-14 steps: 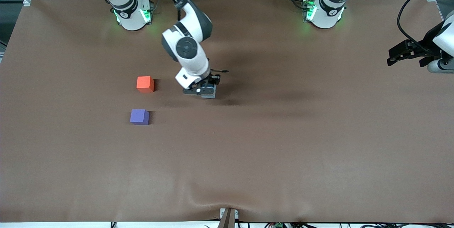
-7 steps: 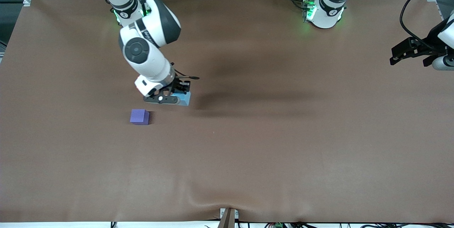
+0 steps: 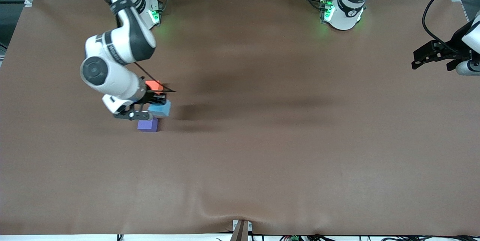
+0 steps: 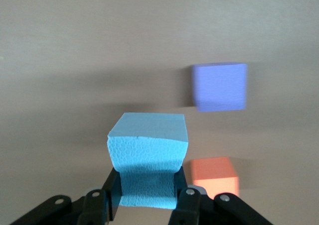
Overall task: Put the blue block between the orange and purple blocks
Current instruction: 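Lower the blue cube between the orange and purple cubes, open the right gripper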
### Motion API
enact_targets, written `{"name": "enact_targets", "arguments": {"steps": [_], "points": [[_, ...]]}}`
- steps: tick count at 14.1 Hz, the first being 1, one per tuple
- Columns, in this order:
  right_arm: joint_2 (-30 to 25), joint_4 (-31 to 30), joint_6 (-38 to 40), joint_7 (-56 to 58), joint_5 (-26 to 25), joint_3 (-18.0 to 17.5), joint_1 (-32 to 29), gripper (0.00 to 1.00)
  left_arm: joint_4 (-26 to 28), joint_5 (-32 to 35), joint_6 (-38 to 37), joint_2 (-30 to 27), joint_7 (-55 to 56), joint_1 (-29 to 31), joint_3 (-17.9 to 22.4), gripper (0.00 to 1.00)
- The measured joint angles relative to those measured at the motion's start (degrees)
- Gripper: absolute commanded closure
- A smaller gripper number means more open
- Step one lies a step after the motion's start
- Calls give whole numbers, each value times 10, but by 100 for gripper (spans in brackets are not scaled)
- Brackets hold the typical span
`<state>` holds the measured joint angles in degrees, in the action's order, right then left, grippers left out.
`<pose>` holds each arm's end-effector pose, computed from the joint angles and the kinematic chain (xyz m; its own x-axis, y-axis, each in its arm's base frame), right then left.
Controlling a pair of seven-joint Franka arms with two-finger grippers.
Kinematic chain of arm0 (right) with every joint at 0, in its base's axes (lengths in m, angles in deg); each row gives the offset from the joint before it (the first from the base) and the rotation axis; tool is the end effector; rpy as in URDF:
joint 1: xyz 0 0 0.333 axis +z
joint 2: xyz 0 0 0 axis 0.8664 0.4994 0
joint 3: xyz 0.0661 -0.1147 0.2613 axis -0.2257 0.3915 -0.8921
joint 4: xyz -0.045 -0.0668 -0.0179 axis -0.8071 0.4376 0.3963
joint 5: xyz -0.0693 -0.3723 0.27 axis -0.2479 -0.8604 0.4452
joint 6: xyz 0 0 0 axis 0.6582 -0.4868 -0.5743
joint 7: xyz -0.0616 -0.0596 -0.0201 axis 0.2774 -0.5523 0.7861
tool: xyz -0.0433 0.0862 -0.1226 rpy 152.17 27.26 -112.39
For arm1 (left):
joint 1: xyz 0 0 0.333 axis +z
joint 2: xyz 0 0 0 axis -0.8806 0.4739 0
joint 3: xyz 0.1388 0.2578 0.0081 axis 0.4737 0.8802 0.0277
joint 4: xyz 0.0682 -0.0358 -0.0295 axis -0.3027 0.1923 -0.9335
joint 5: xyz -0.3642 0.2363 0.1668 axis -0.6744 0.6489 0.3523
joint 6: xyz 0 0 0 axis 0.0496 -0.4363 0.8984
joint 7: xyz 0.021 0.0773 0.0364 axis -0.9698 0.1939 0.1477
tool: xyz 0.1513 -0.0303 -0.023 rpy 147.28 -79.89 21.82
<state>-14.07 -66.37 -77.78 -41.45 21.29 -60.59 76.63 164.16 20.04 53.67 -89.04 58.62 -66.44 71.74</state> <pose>0.6013 0.1844 0.2288 0.9851 -0.0558 -0.1625 -0.0670 -0.9957 -0.0640 0.6190 -0.0228 0.5617 0.9982 -0.0559 -0.0228 -0.0558 -0.9984 0.0064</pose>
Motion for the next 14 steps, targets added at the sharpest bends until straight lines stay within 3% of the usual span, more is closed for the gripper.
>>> {"name": "enact_targets", "arguments": {"steps": [8, 14], "points": [[0, -74, -46, 77, 0, -1, -43, 100, 0, 0, -2, 7, 0, -5, -2, 0], [5, -93, -71, 86, 0, -1, -52, 100, 0, 0, -3, 11, 0, -4, -2, 0]]}}
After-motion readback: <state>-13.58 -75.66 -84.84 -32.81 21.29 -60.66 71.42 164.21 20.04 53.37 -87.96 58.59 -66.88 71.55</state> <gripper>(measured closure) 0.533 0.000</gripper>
